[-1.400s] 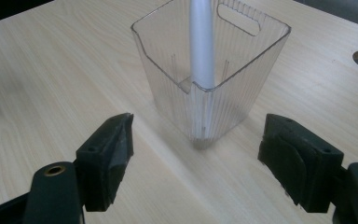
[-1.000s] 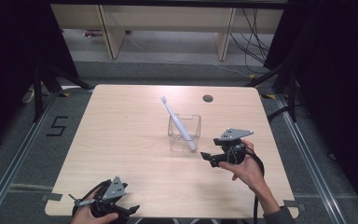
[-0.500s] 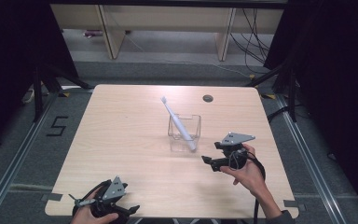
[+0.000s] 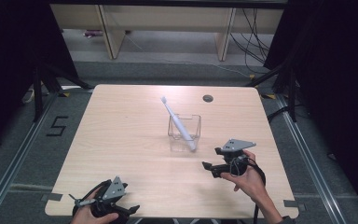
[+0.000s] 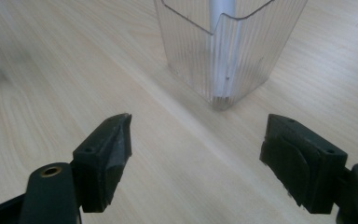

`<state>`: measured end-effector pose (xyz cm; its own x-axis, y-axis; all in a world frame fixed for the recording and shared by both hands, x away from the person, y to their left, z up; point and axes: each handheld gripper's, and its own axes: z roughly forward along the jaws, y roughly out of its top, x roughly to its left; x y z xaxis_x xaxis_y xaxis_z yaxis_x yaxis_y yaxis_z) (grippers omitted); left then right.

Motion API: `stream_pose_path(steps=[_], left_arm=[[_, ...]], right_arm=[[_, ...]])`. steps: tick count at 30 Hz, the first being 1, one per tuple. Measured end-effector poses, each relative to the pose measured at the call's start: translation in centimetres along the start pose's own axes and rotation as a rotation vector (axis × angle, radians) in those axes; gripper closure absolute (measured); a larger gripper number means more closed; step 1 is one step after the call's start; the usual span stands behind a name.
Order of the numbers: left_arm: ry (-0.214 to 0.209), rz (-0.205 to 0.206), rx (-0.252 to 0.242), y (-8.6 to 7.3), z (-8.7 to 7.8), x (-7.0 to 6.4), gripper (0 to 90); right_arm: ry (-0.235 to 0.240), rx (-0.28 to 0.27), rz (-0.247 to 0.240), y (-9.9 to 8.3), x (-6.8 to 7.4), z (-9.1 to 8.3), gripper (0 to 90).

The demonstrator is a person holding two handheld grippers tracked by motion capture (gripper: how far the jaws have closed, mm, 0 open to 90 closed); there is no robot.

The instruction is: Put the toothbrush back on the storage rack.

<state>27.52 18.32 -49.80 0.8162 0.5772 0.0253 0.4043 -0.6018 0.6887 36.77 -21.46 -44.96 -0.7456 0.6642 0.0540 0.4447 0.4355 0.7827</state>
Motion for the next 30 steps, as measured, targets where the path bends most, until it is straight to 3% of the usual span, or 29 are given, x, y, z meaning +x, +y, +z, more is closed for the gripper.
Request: stream_pose_path(steps=[3, 4, 8, 9, 10, 11, 12, 13, 14, 15, 16, 17, 18, 21, 22, 23, 27, 29, 30], left_arm=[[-0.001, 0.002, 0.001, 0.0, 0.0, 0.0, 14.8], [-0.001, 0.005, 0.001, 0.0, 0.0, 0.0, 14.8], [0.000, 0.002, 0.001, 0.0, 0.0, 0.0, 14.8], [0.000, 0.002, 0.001, 0.0, 0.0, 0.0, 14.8], [0.001, 0.000, 0.001, 0.0, 0.0, 0.0, 14.7], [0.001, 0.001, 0.001, 0.0, 0.0, 0.0, 14.8], [0.000, 0.002, 0.001, 0.0, 0.0, 0.0, 14.7], [0.000, 0.003, 0.001, 0.0, 0.0, 0.0, 14.7], [0.000, 0.003, 0.002, 0.0, 0.0, 0.0, 14.8], [-0.005, 0.004, 0.003, 0.0, 0.0, 0.1, 14.8], [-0.002, 0.003, 0.006, 0.0, 0.0, 0.1, 14.8], [0.002, 0.004, 0.002, 0.0, -0.1, 0.0, 14.7], [0.000, 0.003, 0.000, 0.0, -0.1, 0.0, 14.7], [0.002, 0.008, 0.005, 0.0, -0.1, 0.1, 14.8], [0.001, 0.004, 0.002, 0.0, -0.1, 0.0, 14.8], [0.002, 0.004, 0.002, 0.0, -0.1, 0.0, 14.7], [0.002, 0.002, 0.002, 0.0, 0.0, 0.0, 14.8], [0.002, 0.003, 0.002, 0.0, 0.0, 0.0, 14.7], [-0.002, 0.004, 0.003, 0.0, 0.0, 0.1, 14.8]], right_arm=[[-0.006, -0.010, 0.006, -0.3, 0.2, -0.1, 23.3], [0.006, 0.004, 0.041, -0.4, 0.4, -0.2, 23.0], [0.006, -0.025, 0.023, -0.8, 0.4, -0.1, 21.3], [0.007, -0.009, 0.079, -0.9, 0.8, -0.2, 21.2], [0.015, -0.022, 0.034, -1.0, 0.4, -0.1, 21.0], [0.004, -0.027, 0.051, -1.2, 0.6, -0.1, 20.8], [0.002, -0.034, 0.033, -1.3, 0.5, 0.0, 20.7], [0.021, -0.019, 0.073, -1.3, 0.8, 0.0, 20.6], [0.024, -0.035, 0.039, -1.4, 0.6, 0.1, 20.5], [0.028, -0.021, 0.058, -1.5, 0.8, 0.1, 20.5], [0.010, -0.033, 0.037, -1.6, 0.7, 0.2, 20.5], [0.024, -0.013, 0.069, -1.7, 1.0, 0.1, 20.4], [0.019, -0.030, 0.040, -1.8, 0.8, 0.2, 20.4], [0.037, -0.013, 0.067, -2.1, 1.2, 0.3, 20.3], [0.044, -0.015, 0.041, -2.1, 1.0, 0.4, 20.3], [0.018, -0.020, 0.035, -2.3, 1.1, 0.2, 20.3], [0.053, -0.005, 0.046, -2.7, 1.3, 0.1, 20.7], [0.025, -0.003, 0.067, -3.0, 1.5, -0.1, 20.7], [0.023, -0.002, 0.052, -3.1, 1.4, -0.1, 20.8]])
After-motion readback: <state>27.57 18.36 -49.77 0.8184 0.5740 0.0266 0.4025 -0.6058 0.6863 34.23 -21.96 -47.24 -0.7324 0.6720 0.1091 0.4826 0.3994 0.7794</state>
